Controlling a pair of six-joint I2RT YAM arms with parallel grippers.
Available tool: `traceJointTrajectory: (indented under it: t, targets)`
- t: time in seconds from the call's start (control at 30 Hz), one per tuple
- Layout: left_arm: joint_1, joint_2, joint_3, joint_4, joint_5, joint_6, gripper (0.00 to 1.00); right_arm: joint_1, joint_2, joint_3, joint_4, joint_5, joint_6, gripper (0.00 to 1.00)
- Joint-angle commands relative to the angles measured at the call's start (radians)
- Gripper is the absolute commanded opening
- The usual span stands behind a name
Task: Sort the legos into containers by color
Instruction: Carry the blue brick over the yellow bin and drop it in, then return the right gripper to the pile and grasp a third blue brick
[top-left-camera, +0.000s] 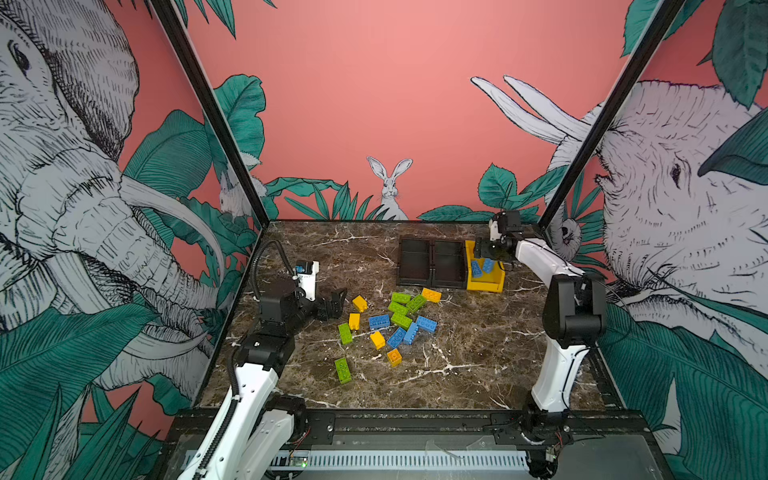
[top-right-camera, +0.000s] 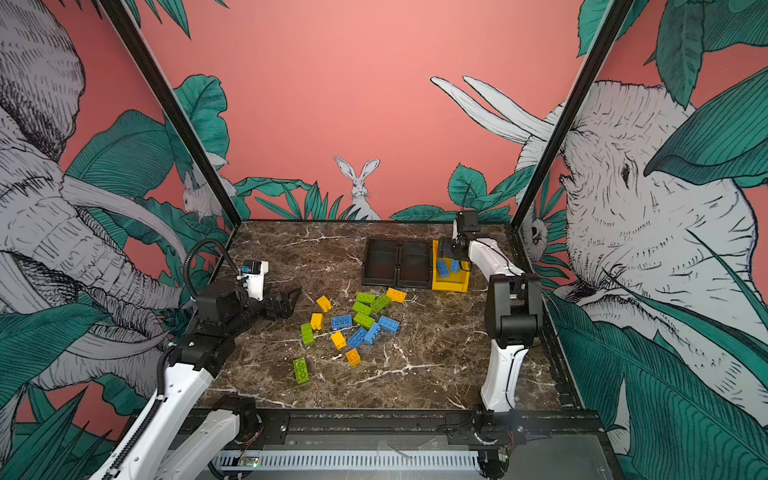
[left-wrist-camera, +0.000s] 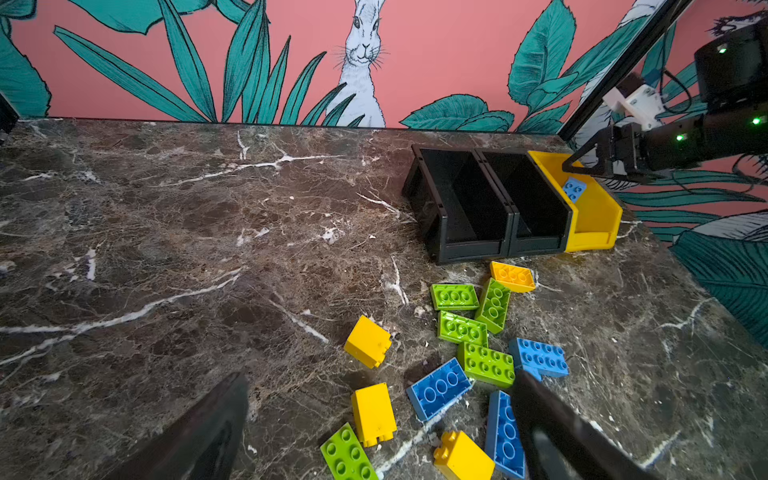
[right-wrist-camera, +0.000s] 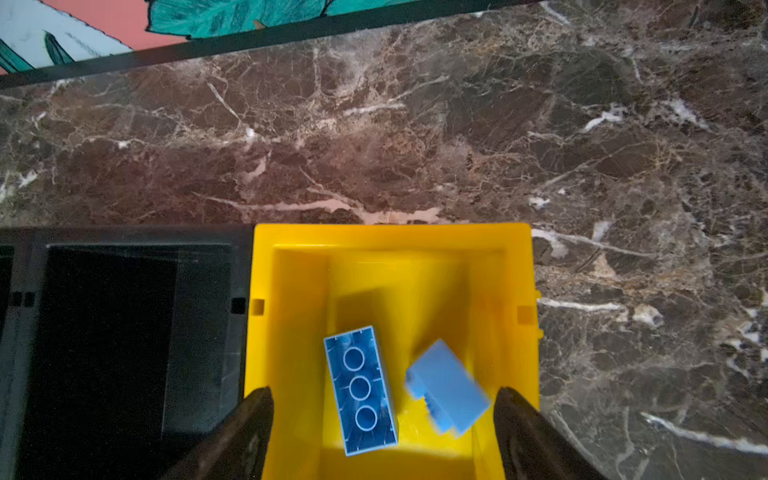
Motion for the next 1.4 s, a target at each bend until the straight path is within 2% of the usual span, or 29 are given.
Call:
traceJointTrajectory:
  t: [0.0,0.23,0.3,0.43,0.6,0.77,1.1,1.37]
  targets:
    - [-0.004,-0.003,-0.002,-0.008,-0.002,0.009,0.99,-0.004,-0.071,-0.003,-0.04,0.002,-0.022,0.83]
    - [-0.003,-0.003,-0.005,-0.002,0.007,0.002,0.99,0.053,-0.363,-0.297,0.017,-0.172,-0.075,0.76]
    - [-0.004,-0.002,-0.011,0.009,0.017,-0.001,0.99,0.11,-0.475,-0.409,0.029,-0.198,-0.1,0.75]
    - [-0.005,0.008,-0.004,0.007,0.032,-0.001,0.99,0.291,-0.581,-0.536,-0.005,-0.195,-0.197,0.74]
    - [-0.005,0.003,-0.002,0.007,0.035,-0.002,0.99,0.438,-0.548,-0.61,-0.008,-0.201,-0.226,0.73]
    - [-0.005,-0.002,-0.009,0.007,0.033,-0.012,0.99,0.551,-0.449,-0.597,0.004,-0.156,-0.255,0.73]
    - [-0.006,-0.007,-0.006,-0.007,0.021,-0.014,0.99,0.575,-0.273,-0.546,0.016,-0.084,-0.26,0.69]
    - [-0.006,-0.01,-0.005,-0.013,0.009,-0.012,0.99,0.577,-0.211,-0.543,0.085,-0.107,-0.225,0.59]
